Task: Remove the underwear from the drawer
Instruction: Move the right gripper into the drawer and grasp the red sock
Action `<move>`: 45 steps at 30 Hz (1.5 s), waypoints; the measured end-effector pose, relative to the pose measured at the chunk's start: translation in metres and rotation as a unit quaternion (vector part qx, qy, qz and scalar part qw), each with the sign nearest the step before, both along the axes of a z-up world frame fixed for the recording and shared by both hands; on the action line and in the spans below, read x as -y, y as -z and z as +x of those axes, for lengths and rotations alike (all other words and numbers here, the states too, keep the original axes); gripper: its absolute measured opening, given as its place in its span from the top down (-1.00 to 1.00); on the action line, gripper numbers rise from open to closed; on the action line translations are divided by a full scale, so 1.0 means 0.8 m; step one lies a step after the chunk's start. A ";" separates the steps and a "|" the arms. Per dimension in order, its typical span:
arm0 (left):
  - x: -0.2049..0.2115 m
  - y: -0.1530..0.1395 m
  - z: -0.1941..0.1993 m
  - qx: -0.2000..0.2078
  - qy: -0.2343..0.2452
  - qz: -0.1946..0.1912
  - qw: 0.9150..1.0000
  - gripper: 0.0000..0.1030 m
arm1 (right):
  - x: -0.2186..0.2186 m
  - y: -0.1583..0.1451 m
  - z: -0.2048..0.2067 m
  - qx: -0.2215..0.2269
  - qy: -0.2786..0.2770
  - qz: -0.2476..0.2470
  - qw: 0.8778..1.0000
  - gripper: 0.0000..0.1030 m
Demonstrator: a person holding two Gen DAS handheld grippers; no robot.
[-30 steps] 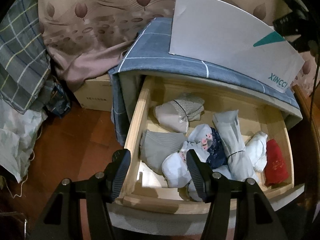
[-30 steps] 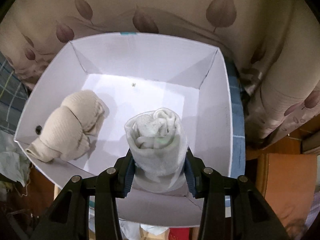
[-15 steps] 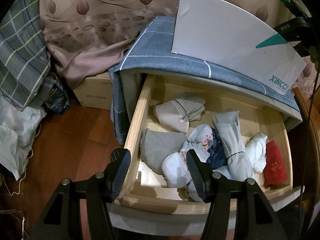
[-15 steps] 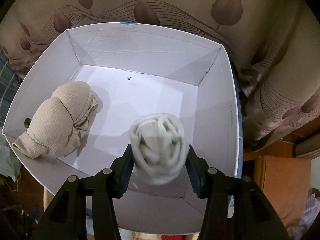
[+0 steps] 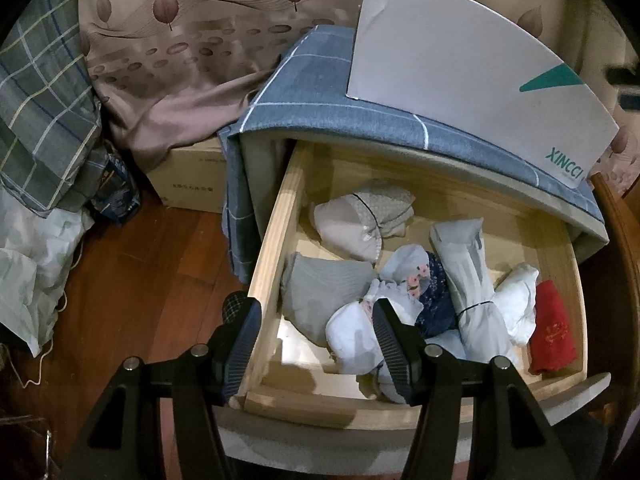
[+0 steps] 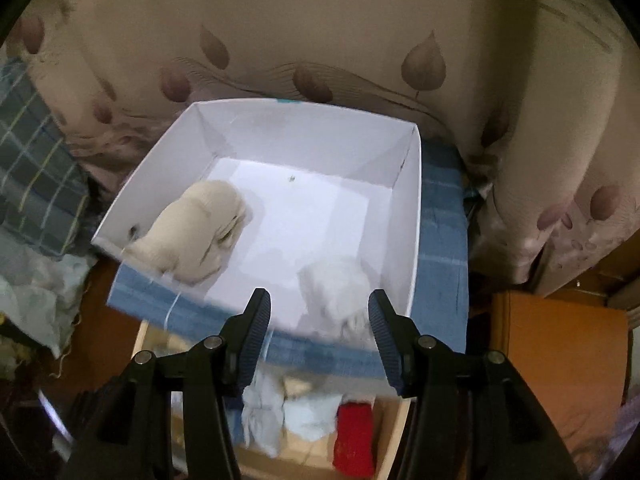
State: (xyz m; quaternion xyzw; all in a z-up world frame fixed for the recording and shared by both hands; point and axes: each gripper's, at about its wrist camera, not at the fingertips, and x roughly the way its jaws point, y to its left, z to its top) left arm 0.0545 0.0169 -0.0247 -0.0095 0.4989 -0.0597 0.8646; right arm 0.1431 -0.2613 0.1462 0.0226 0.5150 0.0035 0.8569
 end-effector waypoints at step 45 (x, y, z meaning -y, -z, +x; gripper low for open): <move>0.002 0.016 0.012 -0.043 0.004 -0.012 0.999 -0.15 | -0.011 0.330 -0.112 -0.276 -0.068 -0.104 0.953 0.03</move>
